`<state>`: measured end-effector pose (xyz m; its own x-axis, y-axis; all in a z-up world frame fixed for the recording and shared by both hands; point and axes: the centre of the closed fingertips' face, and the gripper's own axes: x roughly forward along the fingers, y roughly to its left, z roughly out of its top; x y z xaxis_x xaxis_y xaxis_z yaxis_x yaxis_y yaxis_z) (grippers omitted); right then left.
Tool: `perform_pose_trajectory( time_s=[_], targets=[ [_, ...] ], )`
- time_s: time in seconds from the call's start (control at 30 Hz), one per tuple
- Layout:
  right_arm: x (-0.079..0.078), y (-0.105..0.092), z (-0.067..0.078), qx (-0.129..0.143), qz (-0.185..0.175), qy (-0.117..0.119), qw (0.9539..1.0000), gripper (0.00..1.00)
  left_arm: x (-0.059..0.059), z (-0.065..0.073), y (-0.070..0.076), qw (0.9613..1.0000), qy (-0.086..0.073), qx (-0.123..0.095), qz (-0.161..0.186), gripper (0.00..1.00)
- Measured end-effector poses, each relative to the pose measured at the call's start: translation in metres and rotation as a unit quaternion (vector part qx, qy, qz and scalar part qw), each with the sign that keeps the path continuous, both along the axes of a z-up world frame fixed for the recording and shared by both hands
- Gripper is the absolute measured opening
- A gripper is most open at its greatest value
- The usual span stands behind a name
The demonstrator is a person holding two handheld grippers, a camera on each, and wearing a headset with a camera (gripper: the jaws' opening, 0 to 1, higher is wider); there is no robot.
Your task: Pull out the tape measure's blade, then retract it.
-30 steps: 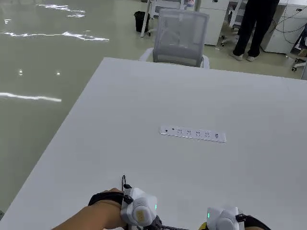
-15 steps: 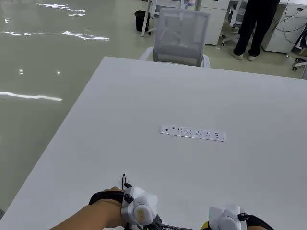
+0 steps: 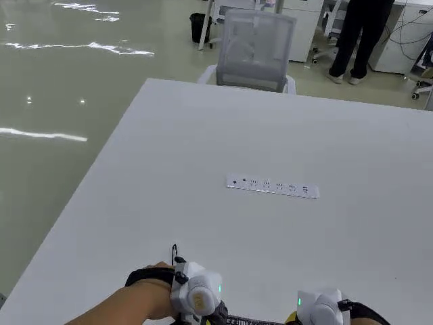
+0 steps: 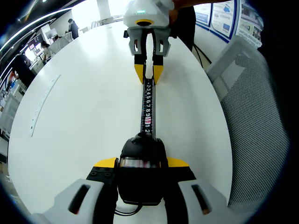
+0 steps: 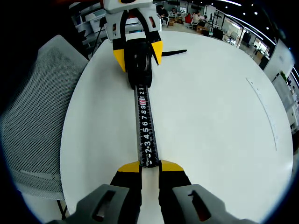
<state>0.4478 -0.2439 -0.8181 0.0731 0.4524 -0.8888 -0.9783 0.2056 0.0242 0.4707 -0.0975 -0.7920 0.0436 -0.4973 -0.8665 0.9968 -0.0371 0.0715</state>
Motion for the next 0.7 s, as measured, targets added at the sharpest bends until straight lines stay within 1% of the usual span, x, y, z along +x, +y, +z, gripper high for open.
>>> perform_pose_trajectory(
  time_s=[0.7],
  targets=[
    [-0.0011, -0.0094, -0.0001, -0.005, -0.005, 0.004, 1.0000, 0.10, 0.0002, 0.0007, -0.0005, 1.0000, 0.000, -0.001, 0.002, 0.33]
  ],
)
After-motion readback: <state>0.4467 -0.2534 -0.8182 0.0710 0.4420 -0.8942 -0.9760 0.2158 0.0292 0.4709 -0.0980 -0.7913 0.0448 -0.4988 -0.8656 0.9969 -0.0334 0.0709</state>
